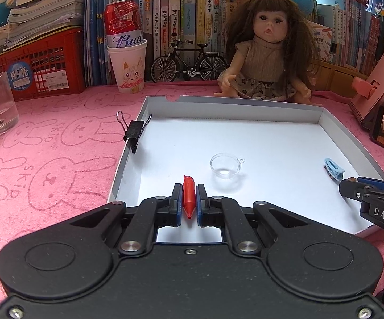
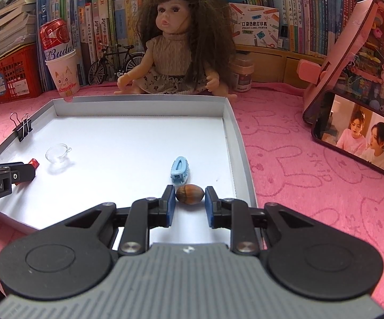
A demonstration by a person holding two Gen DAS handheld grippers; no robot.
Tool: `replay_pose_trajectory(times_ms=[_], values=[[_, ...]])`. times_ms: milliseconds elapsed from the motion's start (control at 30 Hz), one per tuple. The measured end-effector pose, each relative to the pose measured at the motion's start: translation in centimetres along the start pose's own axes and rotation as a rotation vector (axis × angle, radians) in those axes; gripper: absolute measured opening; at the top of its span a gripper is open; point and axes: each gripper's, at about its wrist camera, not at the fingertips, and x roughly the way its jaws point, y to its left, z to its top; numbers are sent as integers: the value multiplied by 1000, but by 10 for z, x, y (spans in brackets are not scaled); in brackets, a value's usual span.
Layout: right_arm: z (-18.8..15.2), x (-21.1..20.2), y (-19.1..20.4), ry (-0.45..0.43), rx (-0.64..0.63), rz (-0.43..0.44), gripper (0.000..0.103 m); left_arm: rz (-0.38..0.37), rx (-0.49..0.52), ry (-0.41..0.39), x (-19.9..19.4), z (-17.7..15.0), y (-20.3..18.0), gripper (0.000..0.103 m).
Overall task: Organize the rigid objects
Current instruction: 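Carry the red crayon and brown nut over the white box with both tools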
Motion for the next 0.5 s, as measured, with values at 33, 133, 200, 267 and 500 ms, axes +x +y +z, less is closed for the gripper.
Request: replay_pose_trajectory(times_ms=[33,133,200,267,500], values=[[0,0,0,0,0,0,28,1,1,0,0,0,0,9],[0,0,0,0,-1,0,29,1,2,-1,0,0,0,9],[0,0,0,0,0,1,29,1,2,-1,0,0,0,9],[0,0,1,1,1,3,32,1,2,-1,0,0,0,10],[0,-2,-1,1,12,19,47,-1,7,-13,-5,1,-2,13]])
